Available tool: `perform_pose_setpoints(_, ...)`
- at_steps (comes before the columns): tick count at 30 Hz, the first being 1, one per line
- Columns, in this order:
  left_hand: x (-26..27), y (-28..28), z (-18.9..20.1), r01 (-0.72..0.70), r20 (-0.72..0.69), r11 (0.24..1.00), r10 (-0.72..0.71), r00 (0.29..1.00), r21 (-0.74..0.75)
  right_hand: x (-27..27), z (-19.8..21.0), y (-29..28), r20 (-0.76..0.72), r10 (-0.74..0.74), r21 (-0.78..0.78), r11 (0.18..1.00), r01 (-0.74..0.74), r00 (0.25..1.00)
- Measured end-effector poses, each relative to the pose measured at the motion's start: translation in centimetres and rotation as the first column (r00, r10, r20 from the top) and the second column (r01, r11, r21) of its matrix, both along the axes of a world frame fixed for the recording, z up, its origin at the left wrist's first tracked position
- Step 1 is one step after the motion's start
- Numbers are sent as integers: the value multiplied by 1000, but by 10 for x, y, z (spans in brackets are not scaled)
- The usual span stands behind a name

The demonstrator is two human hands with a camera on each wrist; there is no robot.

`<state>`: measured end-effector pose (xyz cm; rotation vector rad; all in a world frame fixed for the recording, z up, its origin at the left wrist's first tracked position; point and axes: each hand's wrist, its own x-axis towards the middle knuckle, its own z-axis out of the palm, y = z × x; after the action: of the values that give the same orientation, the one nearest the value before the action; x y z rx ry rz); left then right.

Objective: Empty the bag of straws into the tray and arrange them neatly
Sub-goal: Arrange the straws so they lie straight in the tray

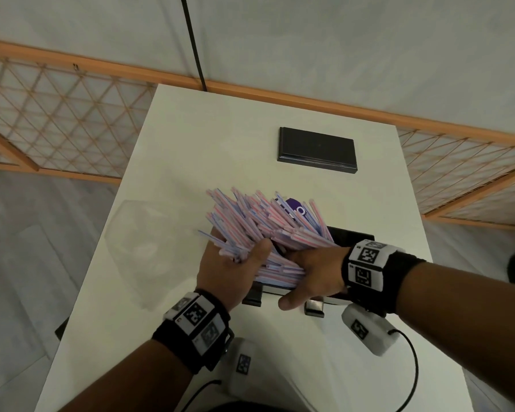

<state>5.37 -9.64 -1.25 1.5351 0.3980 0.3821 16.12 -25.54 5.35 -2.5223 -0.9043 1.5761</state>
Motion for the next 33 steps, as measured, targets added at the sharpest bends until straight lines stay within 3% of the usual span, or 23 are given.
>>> perform_pose_setpoints(6,2,-4,10,122,20,992,-122,992,-32,7,-1,12,-99,-67,-37,997,64,993)
perform_pose_setpoints(9,2,-6,4,153,66,980,-146,987,-124,7,-1,18,-104,-39,49,998,44,994)
perform_pose_setpoints(12,-1,-5,-5,101,-2,991,-101,995,-88,0,-3,21,-10,-29,147,989,30,1000)
perform_pose_setpoints(18,-2,-5,-2,35,-142,997,-25,990,64,-9,-21,11,227,9,106,994,-34,974)
perform_pose_setpoints(21,-2,-5,8,44,-125,998,-39,991,36,-14,-15,0,319,26,103,993,-62,947)
perform_pose_setpoints(25,-2,-6,15,16,-74,999,-18,997,-36,-20,11,-14,354,-49,229,973,-36,934)
perform_pose_setpoints(29,-1,-9,16,-24,-40,996,21,999,-83,-36,24,-30,464,-166,357,934,-12,870)
perform_pose_setpoints(33,1,-16,21,-25,-19,998,24,1000,-53,-47,9,-31,373,-139,292,956,26,918)
